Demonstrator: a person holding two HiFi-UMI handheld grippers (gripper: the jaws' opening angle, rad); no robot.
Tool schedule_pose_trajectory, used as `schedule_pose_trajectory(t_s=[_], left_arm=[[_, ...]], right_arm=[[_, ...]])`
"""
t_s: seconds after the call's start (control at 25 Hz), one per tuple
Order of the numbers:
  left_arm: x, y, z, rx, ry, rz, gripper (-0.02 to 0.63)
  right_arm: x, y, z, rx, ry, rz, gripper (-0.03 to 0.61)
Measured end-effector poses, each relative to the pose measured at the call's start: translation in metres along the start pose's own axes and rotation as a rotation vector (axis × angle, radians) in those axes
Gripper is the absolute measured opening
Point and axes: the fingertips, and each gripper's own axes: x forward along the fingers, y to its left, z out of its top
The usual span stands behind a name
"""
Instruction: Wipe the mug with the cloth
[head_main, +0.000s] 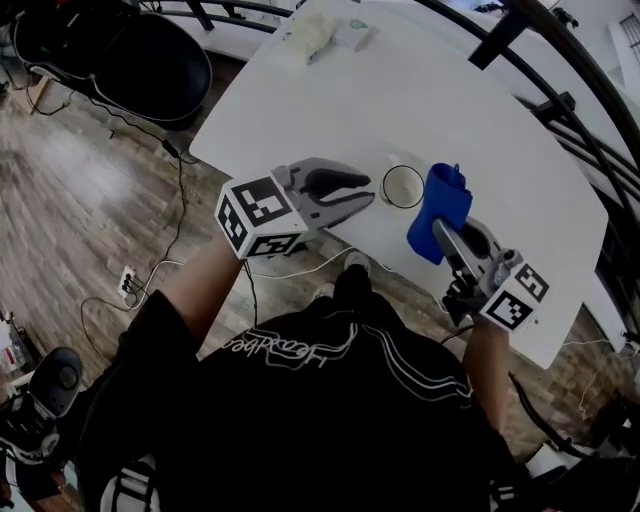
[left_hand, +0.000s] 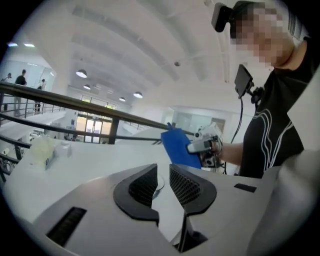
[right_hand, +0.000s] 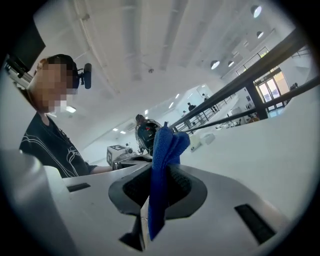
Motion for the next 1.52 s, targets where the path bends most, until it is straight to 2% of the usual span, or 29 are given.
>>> schedule_pose_trajectory(t_s=[0.12, 0.24, 0.4, 0.56, 0.8, 1.0, 1.52], left_arm=[[-0.021, -0.038, 0.031, -0.013, -0.096, -0.016, 0.044], [-0.040, -0.075, 0.048, -0.002, -0.152, -0.043, 0.011], [-0.060, -0.118, 0.064, 0.060, -0.200, -0.107, 0.008], [-0.071, -0.133, 0.077, 0.077, -0.234, -0.112, 0.008], [-0.075, -0.144, 0.079, 0.071, -0.241, -0.124, 0.008], [-0.066, -0.152, 0.075, 0.081, -0.227, -0.142, 0.008], [-0.047, -0.152, 0.071, 0.068, -0.205, -0.137, 0.008]], right_arm=[[-0.007, 0.039, 0.006, -0.034, -0.049, -0.013, 0.048], [-0.015, 0.073, 0.010, -0.063, -0.085, -0.037, 0.048], [-0.028, 0.109, 0.018, -0.123, -0.144, -0.085, 0.048], [-0.032, 0.128, 0.021, -0.123, -0.189, -0.105, 0.048], [-0.036, 0.145, 0.013, -0.100, -0.188, -0.130, 0.048], [-0.042, 0.141, 0.008, -0.087, -0.199, -0.151, 0.048], [-0.051, 0.131, 0.009, -0.061, -0.224, -0.133, 0.048]])
